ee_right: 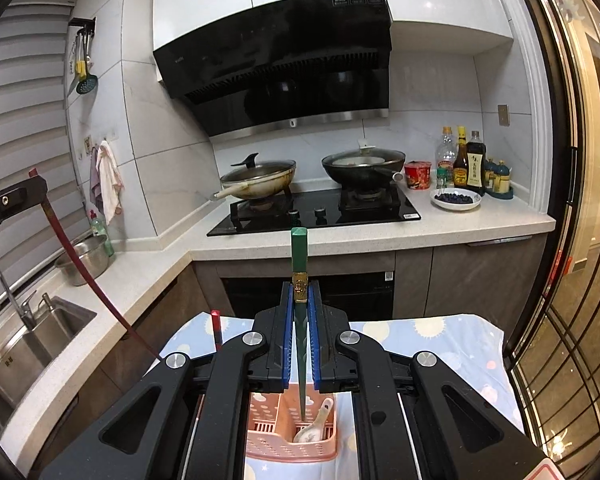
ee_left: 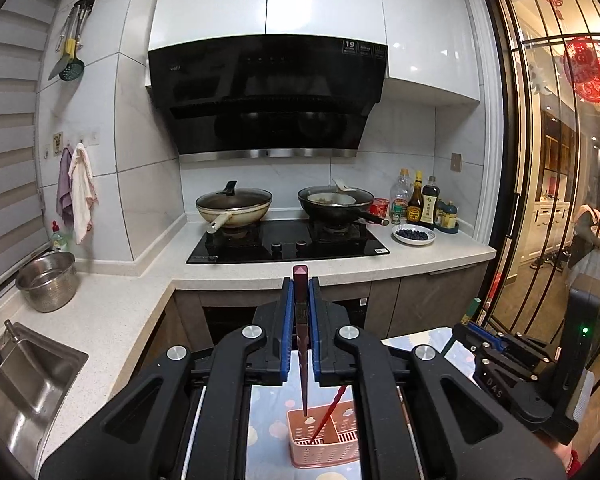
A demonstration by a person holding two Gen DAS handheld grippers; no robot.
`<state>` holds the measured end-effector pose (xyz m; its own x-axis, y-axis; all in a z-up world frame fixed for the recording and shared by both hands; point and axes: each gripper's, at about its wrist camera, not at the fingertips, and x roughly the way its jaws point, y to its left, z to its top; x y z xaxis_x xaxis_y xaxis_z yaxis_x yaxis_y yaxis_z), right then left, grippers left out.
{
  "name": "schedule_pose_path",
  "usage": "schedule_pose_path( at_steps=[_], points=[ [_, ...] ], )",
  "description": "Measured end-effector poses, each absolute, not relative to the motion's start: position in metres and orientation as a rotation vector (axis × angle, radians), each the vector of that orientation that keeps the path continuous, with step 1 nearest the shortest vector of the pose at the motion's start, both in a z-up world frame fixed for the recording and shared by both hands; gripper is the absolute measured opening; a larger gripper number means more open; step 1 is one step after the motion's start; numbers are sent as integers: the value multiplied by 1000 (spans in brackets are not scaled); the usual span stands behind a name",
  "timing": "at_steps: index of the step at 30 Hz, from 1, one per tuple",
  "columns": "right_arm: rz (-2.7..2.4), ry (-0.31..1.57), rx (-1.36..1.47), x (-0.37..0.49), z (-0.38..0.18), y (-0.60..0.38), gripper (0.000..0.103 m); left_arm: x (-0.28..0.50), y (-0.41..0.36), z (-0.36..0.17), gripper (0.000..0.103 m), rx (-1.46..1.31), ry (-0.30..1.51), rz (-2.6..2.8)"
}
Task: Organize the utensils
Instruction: 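Carry both chopsticks over the pink holder and open both tools to drop them, then move both open tools back toward the remaining chopsticks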
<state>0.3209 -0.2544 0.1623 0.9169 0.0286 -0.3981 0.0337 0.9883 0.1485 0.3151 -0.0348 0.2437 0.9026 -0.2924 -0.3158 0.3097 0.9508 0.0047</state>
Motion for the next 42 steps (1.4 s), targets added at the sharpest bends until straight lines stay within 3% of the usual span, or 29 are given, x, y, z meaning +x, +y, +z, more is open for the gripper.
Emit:
schedule_pose_path(
  at_steps=[11,13,14,16,17,30,42],
  points=[
    [10,488,128,343,127,-245,7,343,-47,207,7,72,410,-310],
    [7,485,125,343,126,-245,10,346,-47,203,11,64,417,-296],
    [-4,477,124,341,127,-245,19,347,-46,202,18,60,419,-279],
    [-8,454,125,335,130,-245,35,346,-44,200,54,56,412,-247],
    [-12,441,128,332,132,-246,40,343,-43,199,57,57,401,-230],
    [10,415,142,275,134,-247,41,314,-27,180,66,70,424,-214],
    [-1,474,106,195,95,-239,42,257,-9,132,74,59,484,-224]
  ],
)
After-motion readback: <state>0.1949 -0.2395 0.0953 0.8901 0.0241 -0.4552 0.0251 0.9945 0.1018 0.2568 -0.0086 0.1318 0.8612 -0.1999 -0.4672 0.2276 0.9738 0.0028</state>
